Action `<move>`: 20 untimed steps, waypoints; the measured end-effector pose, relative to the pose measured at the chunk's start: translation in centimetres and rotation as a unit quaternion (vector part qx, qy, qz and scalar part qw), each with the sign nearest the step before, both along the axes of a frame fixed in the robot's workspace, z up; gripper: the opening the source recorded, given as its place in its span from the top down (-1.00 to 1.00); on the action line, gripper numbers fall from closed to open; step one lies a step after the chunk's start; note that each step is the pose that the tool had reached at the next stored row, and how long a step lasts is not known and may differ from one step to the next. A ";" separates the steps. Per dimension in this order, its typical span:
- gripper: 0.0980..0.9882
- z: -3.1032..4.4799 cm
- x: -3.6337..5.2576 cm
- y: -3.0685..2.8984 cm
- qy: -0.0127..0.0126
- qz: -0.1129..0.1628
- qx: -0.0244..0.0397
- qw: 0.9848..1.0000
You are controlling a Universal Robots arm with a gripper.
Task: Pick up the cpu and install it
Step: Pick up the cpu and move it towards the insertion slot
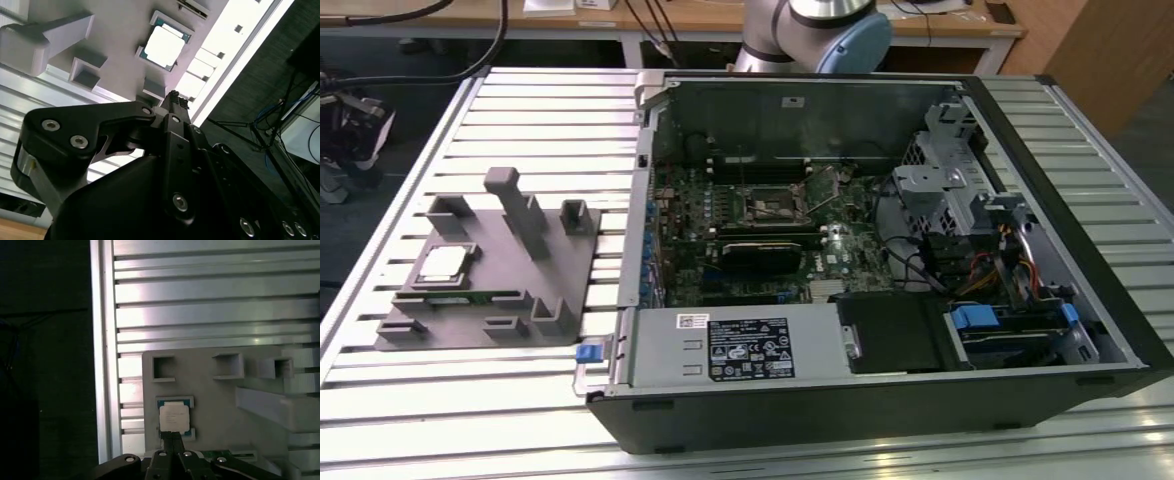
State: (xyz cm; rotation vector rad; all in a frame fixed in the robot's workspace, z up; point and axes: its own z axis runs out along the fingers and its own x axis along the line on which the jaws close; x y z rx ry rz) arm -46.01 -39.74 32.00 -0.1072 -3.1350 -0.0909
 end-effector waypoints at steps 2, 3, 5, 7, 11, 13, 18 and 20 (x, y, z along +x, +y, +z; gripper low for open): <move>0.96 -0.30 0.01 -0.02 0.001 0.007 0.000 1.000; 0.84 -0.45 0.01 -0.03 0.001 0.010 0.000 1.000; 0.70 -0.78 0.01 -0.04 0.002 0.016 0.000 1.000; 0.57 -1.14 0.03 -0.05 0.005 0.019 0.000 1.000; 0.17 -1.86 0.04 -0.11 0.010 0.021 0.000 1.000; 0.04 -2.23 0.04 -0.23 0.013 0.021 0.000 1.000; -0.10 -3.12 0.04 -0.45 0.016 0.021 0.000 1.000; -0.10 -3.48 0.11 -0.49 0.016 0.021 0.000 1.000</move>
